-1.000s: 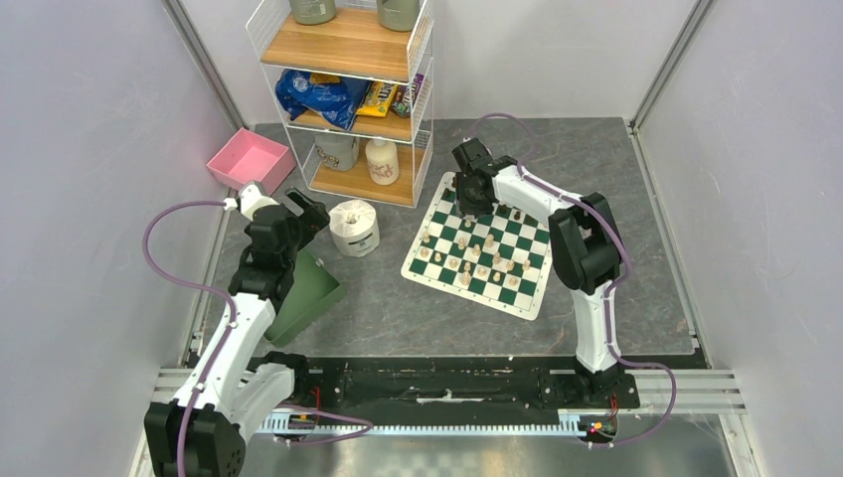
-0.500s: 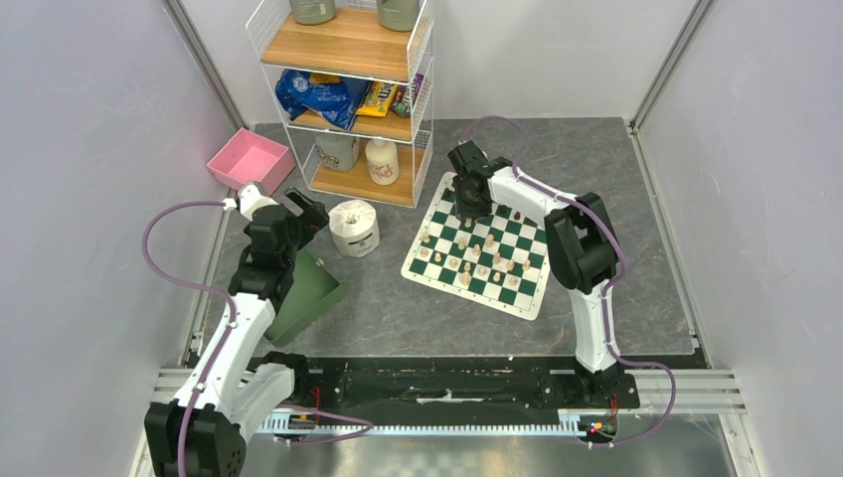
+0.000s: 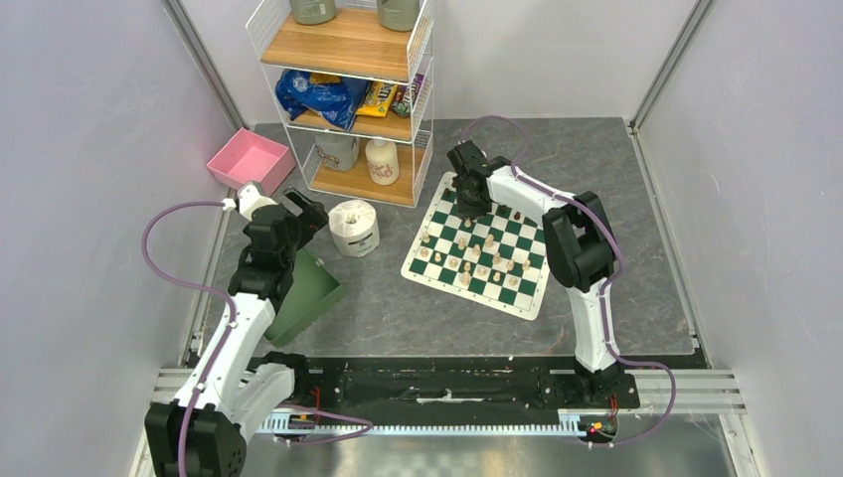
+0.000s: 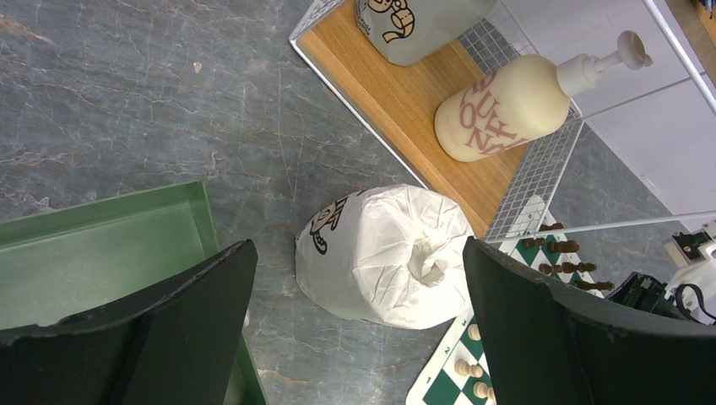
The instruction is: Set up the chess pieces on the board
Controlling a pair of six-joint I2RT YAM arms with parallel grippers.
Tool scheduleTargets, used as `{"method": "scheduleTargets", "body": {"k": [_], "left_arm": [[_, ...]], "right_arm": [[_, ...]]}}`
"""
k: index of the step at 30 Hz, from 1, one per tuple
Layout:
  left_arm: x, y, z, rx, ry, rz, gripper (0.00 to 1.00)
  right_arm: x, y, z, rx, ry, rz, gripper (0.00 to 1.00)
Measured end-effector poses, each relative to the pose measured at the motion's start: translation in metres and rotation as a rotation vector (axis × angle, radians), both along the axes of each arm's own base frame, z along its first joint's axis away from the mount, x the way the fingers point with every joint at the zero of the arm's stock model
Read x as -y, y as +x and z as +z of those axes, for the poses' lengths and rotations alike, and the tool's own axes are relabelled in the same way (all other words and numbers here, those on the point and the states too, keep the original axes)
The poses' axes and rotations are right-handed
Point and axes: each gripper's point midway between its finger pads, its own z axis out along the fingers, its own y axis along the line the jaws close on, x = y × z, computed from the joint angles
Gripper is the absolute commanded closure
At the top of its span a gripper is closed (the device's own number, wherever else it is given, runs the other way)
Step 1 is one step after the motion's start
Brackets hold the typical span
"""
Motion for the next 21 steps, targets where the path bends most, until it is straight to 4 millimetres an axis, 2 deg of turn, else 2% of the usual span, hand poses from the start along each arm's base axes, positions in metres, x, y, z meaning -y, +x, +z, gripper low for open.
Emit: {"method": "scheduleTargets", "body": {"k": [9, 15, 18, 21], "left_arm": [[0.0, 0.0, 0.0, 0.0, 0.0, 0.001, 0.0], [-0.002, 0.0, 0.0, 0.0, 0.0, 0.005, 0.0], [-0.002, 0.0, 0.0, 0.0, 0.0, 0.005, 0.0], [-0.002, 0.0, 0.0, 0.0, 0.0, 0.005, 0.0]], "right_arm": [[0.0, 0.001, 0.001, 0.002, 0.001, 0.002, 0.82], [0.0, 0.001, 0.002, 0.004, 0.001, 0.004, 0.83], [0.0, 0.0, 0.01, 0.016, 0.008, 0.004, 0.82], [0.002, -0.004, 0.028, 0.042, 0.021, 0.007, 0.82]]}}
